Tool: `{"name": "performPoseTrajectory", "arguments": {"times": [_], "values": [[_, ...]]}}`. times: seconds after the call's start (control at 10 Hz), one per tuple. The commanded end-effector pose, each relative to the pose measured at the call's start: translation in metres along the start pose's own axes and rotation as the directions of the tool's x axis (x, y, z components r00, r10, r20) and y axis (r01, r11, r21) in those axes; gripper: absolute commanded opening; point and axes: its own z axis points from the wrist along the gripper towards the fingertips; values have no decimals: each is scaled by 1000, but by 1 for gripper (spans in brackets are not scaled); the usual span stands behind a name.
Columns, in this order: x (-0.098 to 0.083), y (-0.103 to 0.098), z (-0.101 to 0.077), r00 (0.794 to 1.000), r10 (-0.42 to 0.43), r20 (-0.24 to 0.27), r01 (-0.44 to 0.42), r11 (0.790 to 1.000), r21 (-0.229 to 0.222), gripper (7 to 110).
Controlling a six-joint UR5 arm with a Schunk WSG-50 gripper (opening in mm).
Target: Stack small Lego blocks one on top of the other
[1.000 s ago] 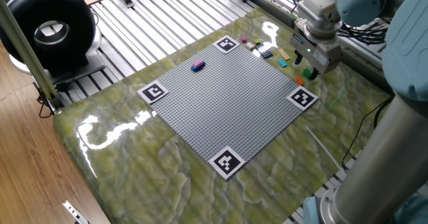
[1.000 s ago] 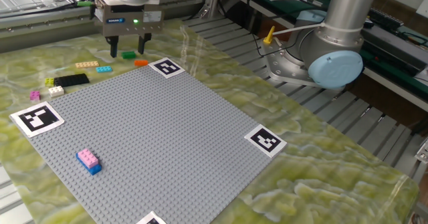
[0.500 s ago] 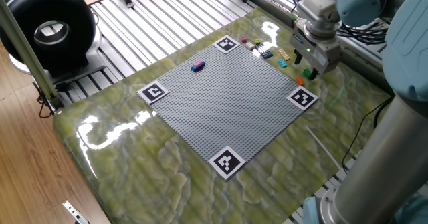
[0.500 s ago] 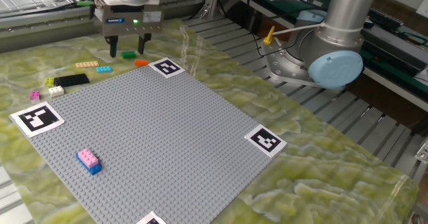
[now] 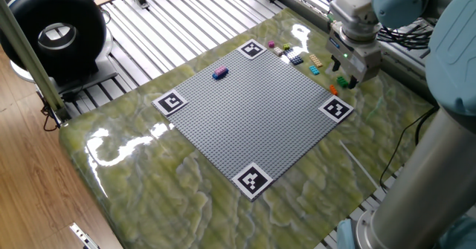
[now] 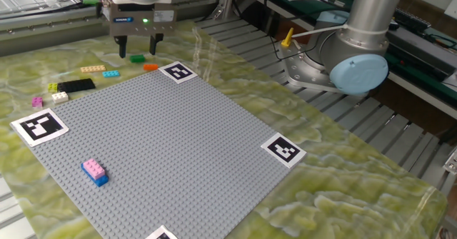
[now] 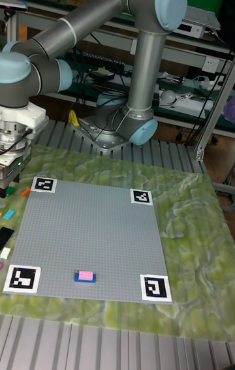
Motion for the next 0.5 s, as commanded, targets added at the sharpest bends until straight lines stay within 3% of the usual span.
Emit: {"name": "performPoseTrajectory", "arguments": {"times": [0.0,0.2,0.3,0.4], "values": [[-13,-5,-2,996,76,57,-77,997,16,66],[2,-10,-2,999,51,-1,-51,998,39,66],[0,-10,-2,998,57,8,-58,998,38,66],[2,-19,-3,999,50,2,-50,996,75,66]]}}
